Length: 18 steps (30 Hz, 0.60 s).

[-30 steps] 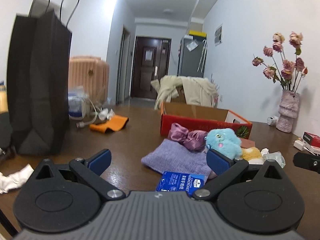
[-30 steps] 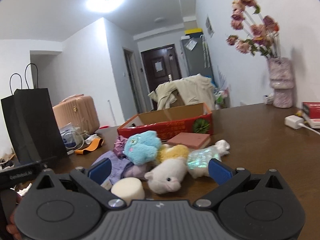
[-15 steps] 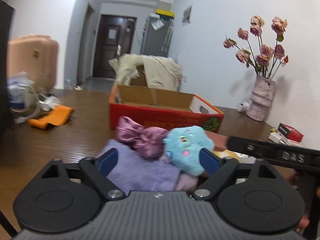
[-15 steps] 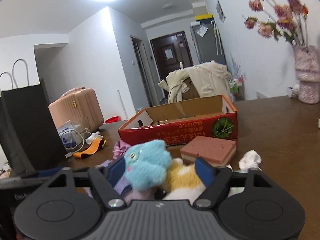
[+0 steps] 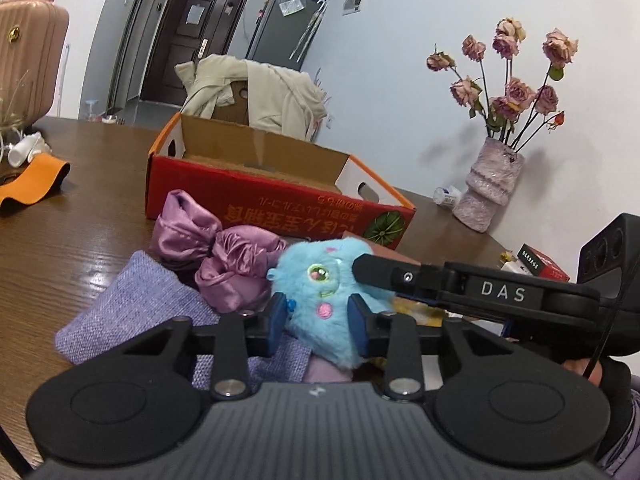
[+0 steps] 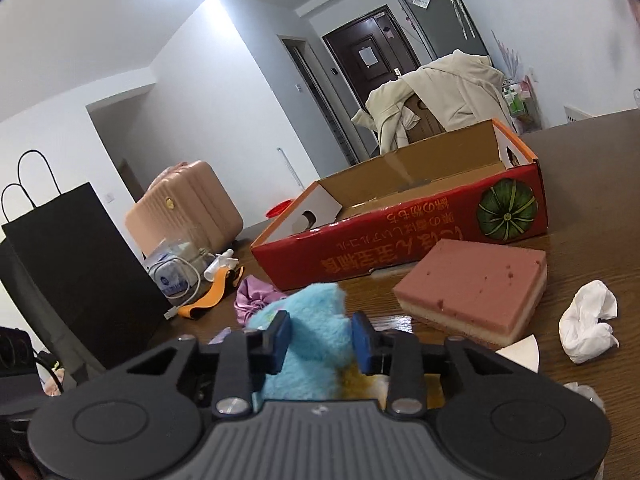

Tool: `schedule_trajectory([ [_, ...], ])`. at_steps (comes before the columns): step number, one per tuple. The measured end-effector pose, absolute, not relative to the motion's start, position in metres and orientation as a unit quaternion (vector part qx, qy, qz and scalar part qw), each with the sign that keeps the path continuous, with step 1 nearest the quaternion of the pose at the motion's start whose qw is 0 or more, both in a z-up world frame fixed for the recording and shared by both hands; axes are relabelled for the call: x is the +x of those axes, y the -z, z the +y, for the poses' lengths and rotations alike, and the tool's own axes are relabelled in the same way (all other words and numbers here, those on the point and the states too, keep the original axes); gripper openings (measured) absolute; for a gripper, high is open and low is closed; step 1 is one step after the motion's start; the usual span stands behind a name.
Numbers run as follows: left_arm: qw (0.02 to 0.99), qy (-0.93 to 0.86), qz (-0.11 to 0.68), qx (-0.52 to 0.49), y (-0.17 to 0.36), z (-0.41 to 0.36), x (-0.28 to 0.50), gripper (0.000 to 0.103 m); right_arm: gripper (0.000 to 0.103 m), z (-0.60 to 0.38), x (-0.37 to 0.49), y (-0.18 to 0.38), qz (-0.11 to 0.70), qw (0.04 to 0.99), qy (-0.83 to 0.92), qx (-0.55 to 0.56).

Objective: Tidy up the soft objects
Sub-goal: 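Reach both tools to the blue fluffy plush and close on it, then lift the blue plush with both tools and release it into the cardboard box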

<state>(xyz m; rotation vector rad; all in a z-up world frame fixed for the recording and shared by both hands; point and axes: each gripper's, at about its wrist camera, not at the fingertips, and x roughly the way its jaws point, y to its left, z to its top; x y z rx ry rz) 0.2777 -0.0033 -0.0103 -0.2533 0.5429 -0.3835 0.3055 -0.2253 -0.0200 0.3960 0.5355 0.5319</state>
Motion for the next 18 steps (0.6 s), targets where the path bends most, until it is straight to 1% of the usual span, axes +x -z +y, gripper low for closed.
schedule_trajectory([
  [4,0.942,0.190,0.246,-0.130,-0.001,-0.005,0.264,0.034,0.028,-0.230,0.294,0.012,0.256,0.909,-0.258,0.203],
  [12,0.953,0.200,0.185,-0.132,-0.039,-0.007,0.220,0.034,0.026,-0.243,0.248,-0.018,0.225,0.905,-0.275,0.233],
  [18,0.957,0.196,0.168,-0.132,-0.056,-0.007,0.223,0.033,0.025,-0.240,0.249,-0.039,0.216,0.911,-0.273,0.222],
])
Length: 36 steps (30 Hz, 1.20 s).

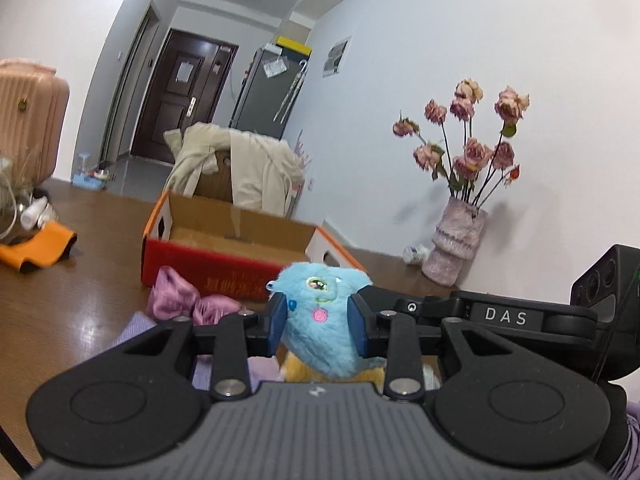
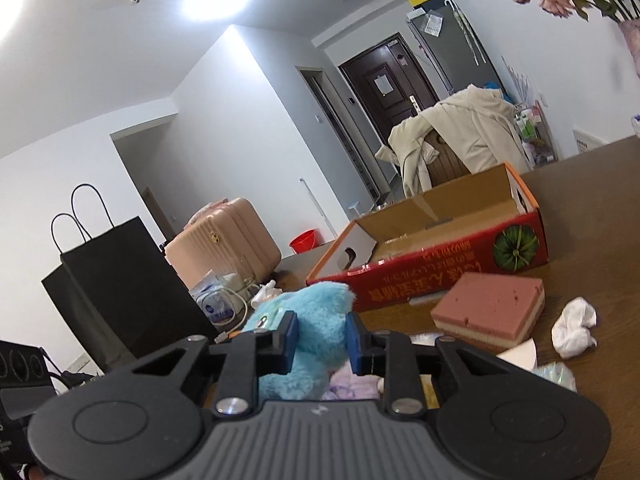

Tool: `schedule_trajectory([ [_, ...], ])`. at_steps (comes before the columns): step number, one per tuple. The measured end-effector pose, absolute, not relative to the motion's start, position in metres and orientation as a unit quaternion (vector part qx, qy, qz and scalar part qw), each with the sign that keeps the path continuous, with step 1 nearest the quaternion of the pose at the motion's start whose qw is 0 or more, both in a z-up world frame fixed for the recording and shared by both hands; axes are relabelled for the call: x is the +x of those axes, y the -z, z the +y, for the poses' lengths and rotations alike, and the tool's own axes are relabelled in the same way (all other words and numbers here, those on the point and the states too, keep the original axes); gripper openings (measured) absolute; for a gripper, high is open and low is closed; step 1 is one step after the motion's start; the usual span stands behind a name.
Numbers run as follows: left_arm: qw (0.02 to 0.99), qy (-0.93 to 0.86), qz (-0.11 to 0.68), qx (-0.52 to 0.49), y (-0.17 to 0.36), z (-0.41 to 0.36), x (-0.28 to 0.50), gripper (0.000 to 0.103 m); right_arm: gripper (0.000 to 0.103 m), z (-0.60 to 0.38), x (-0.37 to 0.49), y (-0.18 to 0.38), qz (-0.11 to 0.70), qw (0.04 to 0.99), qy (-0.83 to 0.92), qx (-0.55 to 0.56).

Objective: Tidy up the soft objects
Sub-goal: 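Lift the blue plush with both tools and release it into the cardboard box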

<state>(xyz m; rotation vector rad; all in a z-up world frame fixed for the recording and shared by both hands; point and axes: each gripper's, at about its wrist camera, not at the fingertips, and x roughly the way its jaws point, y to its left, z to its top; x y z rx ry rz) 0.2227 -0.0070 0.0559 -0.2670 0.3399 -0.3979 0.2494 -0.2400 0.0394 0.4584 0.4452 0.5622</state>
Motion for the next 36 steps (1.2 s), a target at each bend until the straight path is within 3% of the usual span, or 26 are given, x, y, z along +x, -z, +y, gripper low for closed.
schedule_trajectory([
  [5,0.957,0.202,0.163,-0.132,-0.092,0.000,0.279,0.034,0.024,-0.229,0.301,-0.081,0.219,0.919,-0.266,0.194],
  [12,0.941,0.181,0.221,-0.181,-0.111,0.025,0.436,0.034,0.024,-0.207,0.475,-0.112,0.288,0.902,-0.269,0.173],
  [22,0.924,0.075,0.339,-0.159,-0.037,0.042,0.625,0.033,0.025,-0.156,0.658,-0.016,0.406,0.856,-0.235,0.218],
  [28,0.932,0.085,0.333,-0.113,-0.029,0.043,0.630,0.035,0.035,-0.145,0.677,0.032,0.462,0.835,-0.204,0.218],
  [30,0.934,0.079,0.331,-0.111,-0.032,0.042,0.623,0.037,0.041,-0.148,0.672,0.027,0.446,0.843,-0.202,0.222],
  [34,0.938,0.069,0.325,-0.099,-0.053,0.044,0.601,0.040,0.042,-0.155,0.652,-0.007,0.415,0.868,-0.192,0.191],
  [36,0.943,0.069,0.314,-0.089,-0.071,0.045,0.588,0.048,0.043,-0.164,0.638,-0.030,0.399,0.877,-0.195,0.182],
])
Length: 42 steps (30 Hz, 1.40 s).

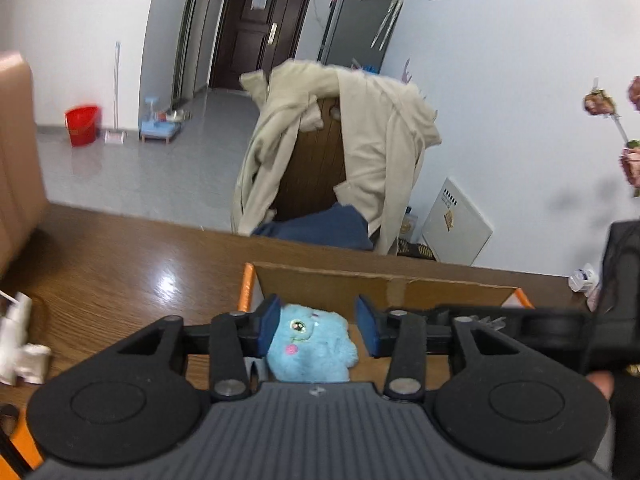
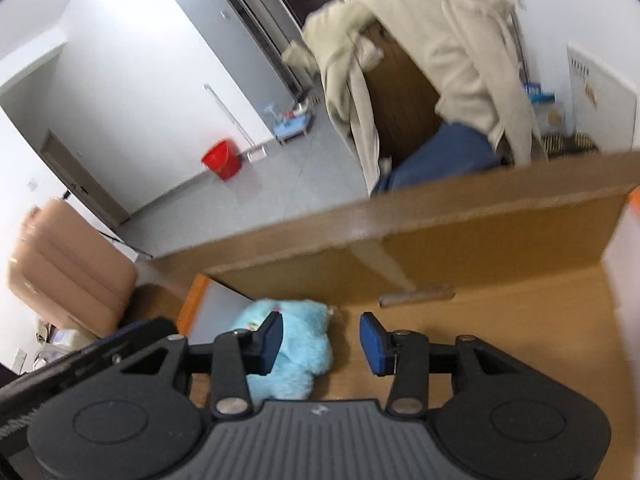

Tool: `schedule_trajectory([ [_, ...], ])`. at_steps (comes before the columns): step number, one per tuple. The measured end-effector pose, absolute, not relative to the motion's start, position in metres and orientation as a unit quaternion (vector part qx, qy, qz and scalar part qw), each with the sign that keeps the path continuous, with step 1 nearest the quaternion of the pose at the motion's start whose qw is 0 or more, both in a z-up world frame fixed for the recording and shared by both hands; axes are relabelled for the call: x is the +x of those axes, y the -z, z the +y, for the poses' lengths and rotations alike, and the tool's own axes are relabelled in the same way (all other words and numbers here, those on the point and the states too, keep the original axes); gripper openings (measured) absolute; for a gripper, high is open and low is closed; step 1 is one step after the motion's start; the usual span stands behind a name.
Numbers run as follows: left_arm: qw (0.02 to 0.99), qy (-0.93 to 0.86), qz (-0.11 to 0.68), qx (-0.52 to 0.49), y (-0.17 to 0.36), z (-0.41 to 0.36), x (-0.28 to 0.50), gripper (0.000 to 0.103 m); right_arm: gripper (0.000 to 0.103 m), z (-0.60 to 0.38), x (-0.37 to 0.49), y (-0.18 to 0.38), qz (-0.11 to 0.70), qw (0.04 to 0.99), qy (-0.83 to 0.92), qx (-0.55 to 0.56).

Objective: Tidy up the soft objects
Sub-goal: 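Lift the blue plush with both tools and release it into the cardboard box, then withdraw both open tools from the box, then close both tools on the blue tissue packet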

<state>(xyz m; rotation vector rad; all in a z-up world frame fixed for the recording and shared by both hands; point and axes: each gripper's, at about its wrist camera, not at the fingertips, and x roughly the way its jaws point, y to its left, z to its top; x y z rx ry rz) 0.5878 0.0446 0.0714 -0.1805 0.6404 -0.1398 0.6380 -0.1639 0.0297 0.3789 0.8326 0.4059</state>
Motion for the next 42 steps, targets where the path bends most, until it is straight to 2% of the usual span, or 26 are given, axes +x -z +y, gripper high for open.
schedule_trajectory([
  [2,0.947,0.067,0.304,-0.076,-0.090,0.047,0.565,0.052,0.045,-0.174,0.616,-0.058,0.378,0.893,-0.190,0.156],
  [7,0.956,0.041,0.290,-0.034,-0.127,0.052,0.498,0.077,0.070,-0.227,0.540,-0.129,0.334,0.923,-0.169,0.092],
  [8,0.957,0.036,0.287,-0.020,-0.133,0.052,0.480,0.083,0.071,-0.238,0.522,-0.141,0.326,0.928,-0.163,0.076],
  [10,0.959,0.032,0.283,0.000,-0.144,0.053,0.453,0.088,0.080,-0.255,0.488,-0.161,0.312,0.937,-0.147,0.046],
  [13,0.962,0.029,0.272,0.018,-0.160,0.054,0.409,0.099,0.086,-0.273,0.436,-0.183,0.296,0.947,-0.129,0.000],
  [19,0.966,0.032,0.256,0.024,-0.180,0.054,0.345,0.103,0.091,-0.285,0.354,-0.206,0.265,0.954,-0.136,-0.017],
  [24,0.975,0.036,0.217,0.029,-0.167,0.051,0.282,0.103,0.091,-0.287,0.288,-0.192,0.233,0.961,-0.147,-0.024],
  [29,0.981,0.029,0.189,0.029,-0.127,0.049,0.216,0.103,0.091,-0.276,0.225,-0.151,0.184,0.971,-0.152,-0.030],
  [36,0.983,0.049,0.169,0.047,-0.069,0.052,0.134,0.103,0.095,-0.259,0.142,-0.082,0.182,0.968,-0.174,-0.014],
  [42,0.985,-0.006,0.166,0.043,-0.032,0.057,0.091,0.103,0.095,-0.242,0.078,-0.022,0.152,0.976,-0.155,-0.011],
])
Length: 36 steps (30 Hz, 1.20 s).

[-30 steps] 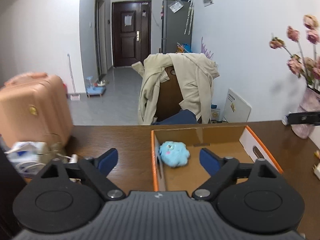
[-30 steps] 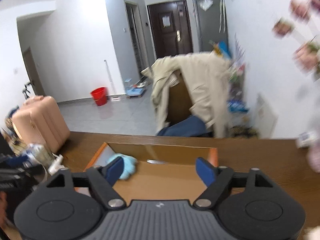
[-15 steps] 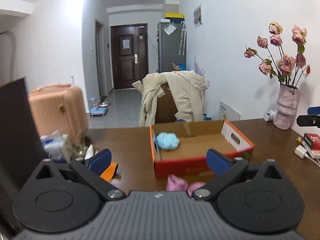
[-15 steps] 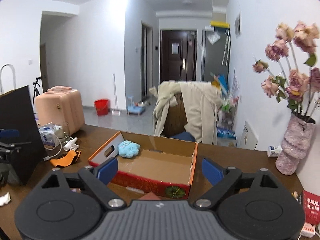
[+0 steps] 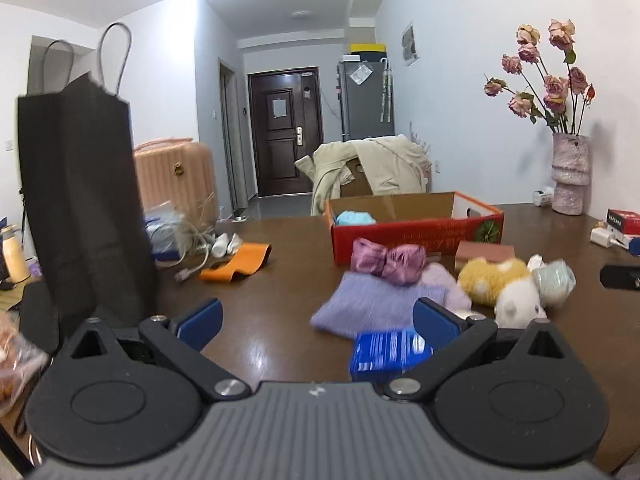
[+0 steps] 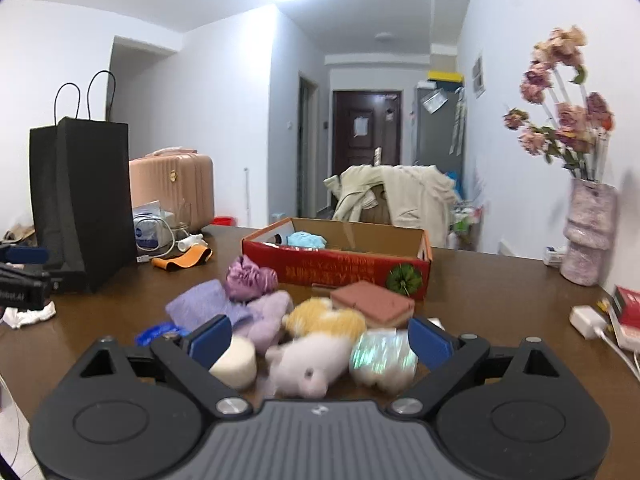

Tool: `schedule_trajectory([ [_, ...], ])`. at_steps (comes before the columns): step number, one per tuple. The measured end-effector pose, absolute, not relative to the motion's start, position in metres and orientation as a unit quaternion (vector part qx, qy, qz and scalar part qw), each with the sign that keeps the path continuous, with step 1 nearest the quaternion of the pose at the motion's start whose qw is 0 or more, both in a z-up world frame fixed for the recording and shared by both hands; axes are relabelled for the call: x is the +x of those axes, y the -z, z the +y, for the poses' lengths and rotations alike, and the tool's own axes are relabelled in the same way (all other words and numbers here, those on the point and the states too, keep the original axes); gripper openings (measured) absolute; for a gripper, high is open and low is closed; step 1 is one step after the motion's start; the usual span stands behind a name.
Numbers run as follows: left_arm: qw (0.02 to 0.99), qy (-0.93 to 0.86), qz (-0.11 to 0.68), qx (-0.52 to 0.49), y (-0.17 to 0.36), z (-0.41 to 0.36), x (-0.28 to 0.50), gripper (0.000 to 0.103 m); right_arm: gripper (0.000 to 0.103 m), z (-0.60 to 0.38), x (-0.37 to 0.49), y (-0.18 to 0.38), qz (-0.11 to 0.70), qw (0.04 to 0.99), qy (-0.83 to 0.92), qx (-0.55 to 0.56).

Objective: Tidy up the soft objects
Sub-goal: 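Close both tools on the blue tissue packet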

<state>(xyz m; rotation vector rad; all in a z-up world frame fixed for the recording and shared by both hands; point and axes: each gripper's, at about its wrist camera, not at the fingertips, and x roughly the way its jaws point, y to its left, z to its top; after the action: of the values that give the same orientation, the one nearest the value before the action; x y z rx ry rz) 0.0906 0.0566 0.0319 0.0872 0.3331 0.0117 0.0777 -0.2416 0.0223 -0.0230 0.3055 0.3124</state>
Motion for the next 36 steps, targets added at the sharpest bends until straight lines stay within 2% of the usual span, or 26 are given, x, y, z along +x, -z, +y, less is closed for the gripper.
schedule_trajectory([
  [5,0.981,0.024,0.189,0.034,-0.022,0.056,0.100,0.103,0.097,-0.236,0.076,-0.008,0.188,0.970,-0.155,-0.002],
  [11,0.975,0.053,0.218,0.007,-0.006,0.056,0.121,0.103,0.095,-0.228,0.087,-0.002,0.193,0.967,-0.165,0.033],
  [15,0.968,0.090,0.232,-0.011,0.005,0.052,0.135,0.103,0.086,-0.215,0.103,0.003,0.208,0.959,-0.187,0.040],
  [19,0.963,0.095,0.250,-0.042,0.013,0.063,0.157,0.103,0.063,-0.200,0.121,0.008,0.235,0.945,-0.219,0.067],
  [20,0.960,0.099,0.256,-0.053,0.014,0.068,0.162,0.102,0.061,-0.198,0.130,0.010,0.249,0.936,-0.231,0.094],
  [22,0.955,0.113,0.262,-0.076,0.017,0.080,0.173,0.092,0.049,-0.192,0.146,0.018,0.276,0.915,-0.254,0.147],
  [24,0.949,0.121,0.276,-0.092,0.021,0.091,0.186,0.068,0.040,-0.180,0.161,0.024,0.297,0.900,-0.270,0.172],
  [25,0.944,0.127,0.287,-0.104,0.023,0.096,0.193,0.064,0.035,-0.172,0.166,0.027,0.304,0.896,-0.272,0.174],
  [27,0.932,0.136,0.311,-0.129,0.030,0.105,0.206,0.049,0.031,-0.156,0.177,0.030,0.315,0.891,-0.275,0.178],
  [30,0.918,0.160,0.325,-0.158,0.037,0.113,0.215,0.035,0.028,-0.138,0.187,0.033,0.318,0.887,-0.281,0.183],
  [32,0.913,0.176,0.327,-0.170,0.038,0.114,0.215,0.030,0.028,-0.131,0.192,0.037,0.326,0.883,-0.281,0.188],
  [36,0.912,0.178,0.328,-0.173,0.038,0.113,0.207,0.028,0.028,-0.135,0.194,0.046,0.340,0.875,-0.270,0.216],
])
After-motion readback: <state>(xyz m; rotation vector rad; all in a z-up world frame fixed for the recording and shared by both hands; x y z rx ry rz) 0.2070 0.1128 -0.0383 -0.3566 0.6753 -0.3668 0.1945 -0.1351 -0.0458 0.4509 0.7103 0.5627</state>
